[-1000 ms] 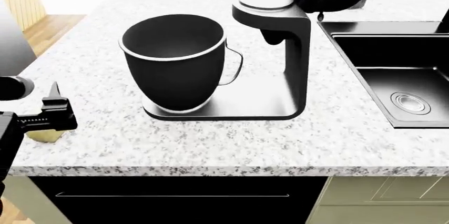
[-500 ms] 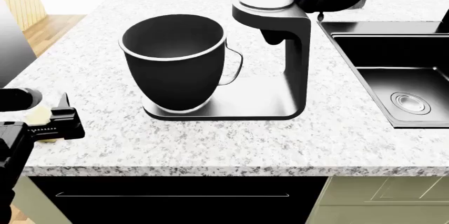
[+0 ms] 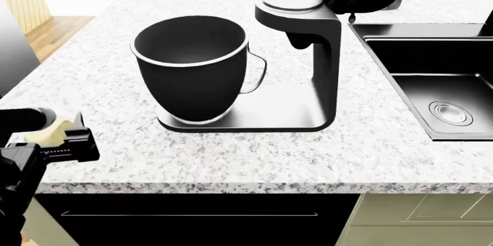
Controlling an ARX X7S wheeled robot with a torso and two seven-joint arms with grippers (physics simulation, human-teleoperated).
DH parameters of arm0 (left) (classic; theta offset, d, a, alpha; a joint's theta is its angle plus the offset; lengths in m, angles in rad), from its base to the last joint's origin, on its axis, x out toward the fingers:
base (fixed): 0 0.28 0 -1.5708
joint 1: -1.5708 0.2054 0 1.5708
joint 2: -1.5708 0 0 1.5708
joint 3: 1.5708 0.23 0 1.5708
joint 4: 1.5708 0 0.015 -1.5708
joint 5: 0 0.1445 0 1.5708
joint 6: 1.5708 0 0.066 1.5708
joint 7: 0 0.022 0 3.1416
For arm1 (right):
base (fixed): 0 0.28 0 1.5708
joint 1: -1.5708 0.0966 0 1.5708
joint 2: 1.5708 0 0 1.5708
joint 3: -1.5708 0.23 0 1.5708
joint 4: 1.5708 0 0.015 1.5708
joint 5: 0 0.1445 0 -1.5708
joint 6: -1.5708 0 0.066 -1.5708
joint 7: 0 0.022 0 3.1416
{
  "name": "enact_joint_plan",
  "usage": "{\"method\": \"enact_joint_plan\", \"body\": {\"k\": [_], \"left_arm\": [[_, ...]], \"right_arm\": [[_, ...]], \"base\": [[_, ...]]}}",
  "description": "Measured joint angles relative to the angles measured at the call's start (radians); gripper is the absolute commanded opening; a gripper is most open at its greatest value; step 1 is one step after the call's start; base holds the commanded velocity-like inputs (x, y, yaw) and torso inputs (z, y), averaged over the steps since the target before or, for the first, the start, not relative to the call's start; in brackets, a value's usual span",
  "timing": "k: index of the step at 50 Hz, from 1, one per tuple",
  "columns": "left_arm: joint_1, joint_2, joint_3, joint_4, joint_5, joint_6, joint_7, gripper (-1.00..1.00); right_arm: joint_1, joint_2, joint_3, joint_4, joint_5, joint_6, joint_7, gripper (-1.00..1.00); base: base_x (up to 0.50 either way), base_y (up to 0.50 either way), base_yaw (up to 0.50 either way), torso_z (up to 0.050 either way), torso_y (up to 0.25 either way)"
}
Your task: Place the cheese in the stand mixer bowl.
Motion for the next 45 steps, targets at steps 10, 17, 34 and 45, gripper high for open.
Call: {"method": "enact_joint_plan", "body": {"k": [10, 17, 34, 45], "left_arm": [[0.018, 0.000, -0.006, 0.000, 0.004, 0.008, 0.000, 1.00], [0.028, -0.001, -0.010, -0.001, 0.007, 0.012, -0.004, 1.00], [0.056, -0.005, -0.019, -0.007, 0.022, 0.021, -0.011, 1.00], [0.066, 0.008, -0.010, -0.026, 0.041, 0.028, -0.003, 1.00]], "right_arm": [[-0.004, -0.001, -0.005, 0.000, -0.003, -0.005, 0.001, 1.00], [-0.005, -0.002, -0.009, 0.001, -0.006, -0.009, 0.001, 1.00], [-0.009, -0.004, -0.025, 0.005, -0.017, -0.018, -0.001, 1.00], [-0.011, -0.006, -0.038, 0.007, -0.026, -0.024, -0.003, 1.00]], "base": [[0.00, 0.00, 0.00, 0.000, 0.000], [0.00, 0.00, 0.00, 0.000, 0.000], [0.00, 0.00, 0.00, 0.000, 0.000], [0.00, 0.00, 0.00, 0.000, 0.000]]}}
